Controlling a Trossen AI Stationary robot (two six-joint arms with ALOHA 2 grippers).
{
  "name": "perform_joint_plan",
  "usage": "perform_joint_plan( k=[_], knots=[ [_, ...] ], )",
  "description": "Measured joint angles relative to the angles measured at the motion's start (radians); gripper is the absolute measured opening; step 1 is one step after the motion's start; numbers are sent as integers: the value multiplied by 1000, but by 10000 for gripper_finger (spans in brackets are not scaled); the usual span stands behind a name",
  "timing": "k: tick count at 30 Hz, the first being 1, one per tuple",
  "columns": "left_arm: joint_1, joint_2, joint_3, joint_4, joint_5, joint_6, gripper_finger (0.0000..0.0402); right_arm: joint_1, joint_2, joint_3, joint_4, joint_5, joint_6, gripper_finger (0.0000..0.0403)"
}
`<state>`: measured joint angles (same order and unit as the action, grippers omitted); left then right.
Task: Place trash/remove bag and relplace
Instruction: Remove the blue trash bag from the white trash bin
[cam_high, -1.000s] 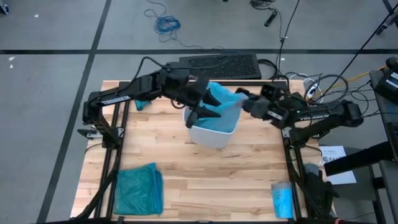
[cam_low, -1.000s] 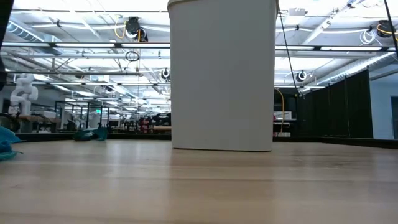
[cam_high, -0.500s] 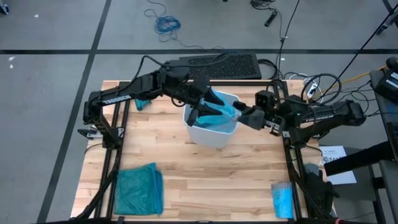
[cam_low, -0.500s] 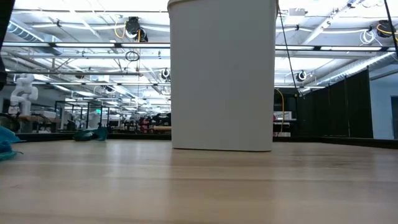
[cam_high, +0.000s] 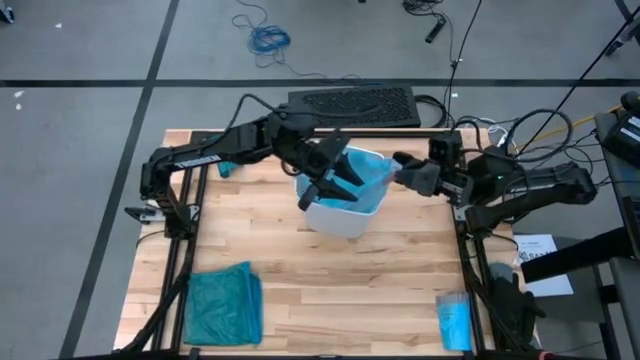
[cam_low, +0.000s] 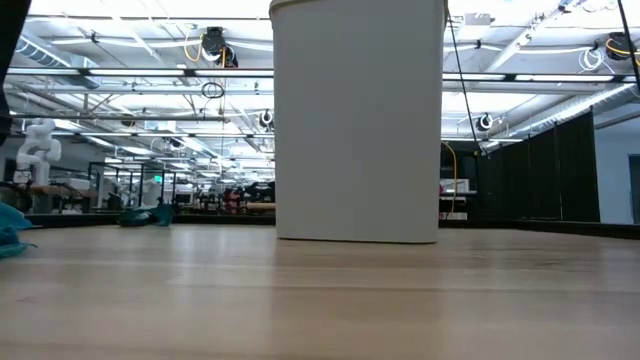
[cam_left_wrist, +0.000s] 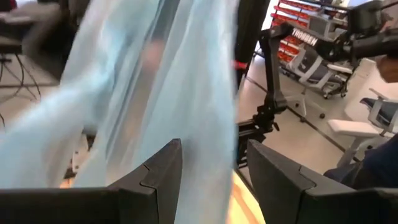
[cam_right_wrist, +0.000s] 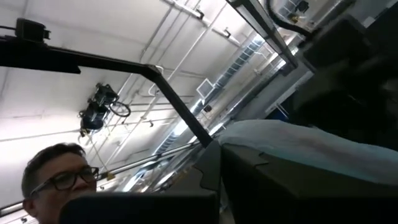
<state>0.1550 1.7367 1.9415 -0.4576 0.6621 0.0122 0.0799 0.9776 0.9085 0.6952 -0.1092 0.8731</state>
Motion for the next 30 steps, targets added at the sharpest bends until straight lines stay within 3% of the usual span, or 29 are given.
perform_joint_plan(
  k=[10, 19, 23, 30],
  knots=[
    [18, 2, 0, 66, 2, 21, 176, 1, -67, 0, -246, 8, 21, 0],
    [60, -12, 0, 136, 1, 20, 176, 1, -92, 0, -251, 39, -3, 0],
    [61, -12, 0, 130, 14, 20, 176, 1, -92, 0, -230, 138, -33, 3],
    [60, -13, 0, 127, 17, 5, 176, 3, -108, 0, -185, 68, -55, 78]
  ],
)
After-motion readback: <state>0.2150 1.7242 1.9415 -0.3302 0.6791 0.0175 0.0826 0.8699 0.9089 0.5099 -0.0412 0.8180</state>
